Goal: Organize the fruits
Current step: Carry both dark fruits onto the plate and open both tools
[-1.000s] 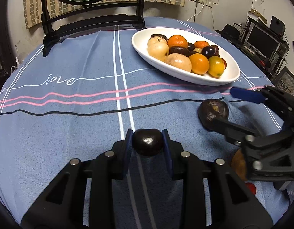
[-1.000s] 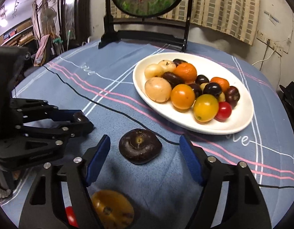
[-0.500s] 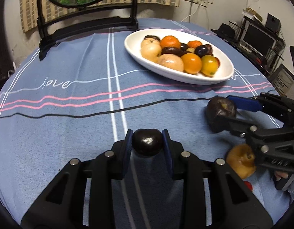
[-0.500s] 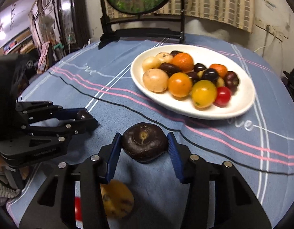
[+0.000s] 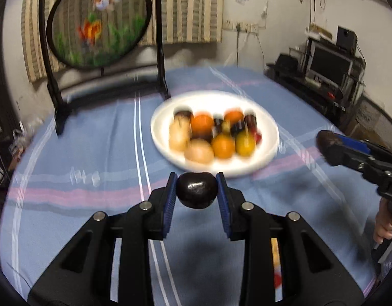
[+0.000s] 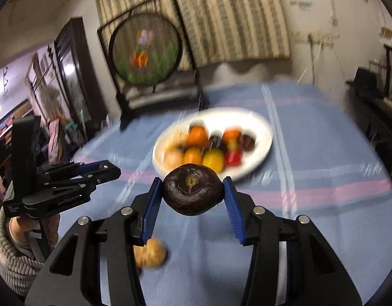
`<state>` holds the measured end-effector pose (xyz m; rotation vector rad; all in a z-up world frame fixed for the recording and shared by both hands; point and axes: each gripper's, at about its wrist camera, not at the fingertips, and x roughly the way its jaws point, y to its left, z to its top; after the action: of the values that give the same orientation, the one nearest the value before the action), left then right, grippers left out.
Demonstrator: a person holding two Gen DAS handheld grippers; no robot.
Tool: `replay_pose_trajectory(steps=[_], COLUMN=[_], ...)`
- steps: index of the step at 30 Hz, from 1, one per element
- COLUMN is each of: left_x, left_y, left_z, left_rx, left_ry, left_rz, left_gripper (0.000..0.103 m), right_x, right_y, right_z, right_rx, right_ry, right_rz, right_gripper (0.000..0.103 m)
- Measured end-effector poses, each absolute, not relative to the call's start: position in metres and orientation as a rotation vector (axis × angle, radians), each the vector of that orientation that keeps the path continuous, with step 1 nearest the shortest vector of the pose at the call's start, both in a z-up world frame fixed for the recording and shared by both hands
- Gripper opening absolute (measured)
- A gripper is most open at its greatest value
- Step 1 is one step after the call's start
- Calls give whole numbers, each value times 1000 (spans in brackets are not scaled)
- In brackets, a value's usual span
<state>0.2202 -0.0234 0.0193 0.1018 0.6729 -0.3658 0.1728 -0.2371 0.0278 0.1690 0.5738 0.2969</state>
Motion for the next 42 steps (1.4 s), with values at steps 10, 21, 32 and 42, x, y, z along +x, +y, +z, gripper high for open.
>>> replay_pose_trajectory(steps=[10, 21, 32, 42], left_x=[330, 400, 400, 314], left_y=[-48, -58, -46, -18], left_z=[25, -27, -22, 24], left_rx=[20, 7, -16, -47], left_ry=[709, 781, 732, 658], left_rz=[-338, -342, -336, -332], left_gripper=[31, 31, 89, 100], right_x=[272, 356, 344, 244], right_y=[-251, -217, -224, -222], right_z=[67, -10, 10, 75], right_rx=[218, 156, 126, 109], right_ry=[477, 676, 513, 318], right_rz=[242, 263, 187, 273], right_gripper=[49, 49, 71, 102])
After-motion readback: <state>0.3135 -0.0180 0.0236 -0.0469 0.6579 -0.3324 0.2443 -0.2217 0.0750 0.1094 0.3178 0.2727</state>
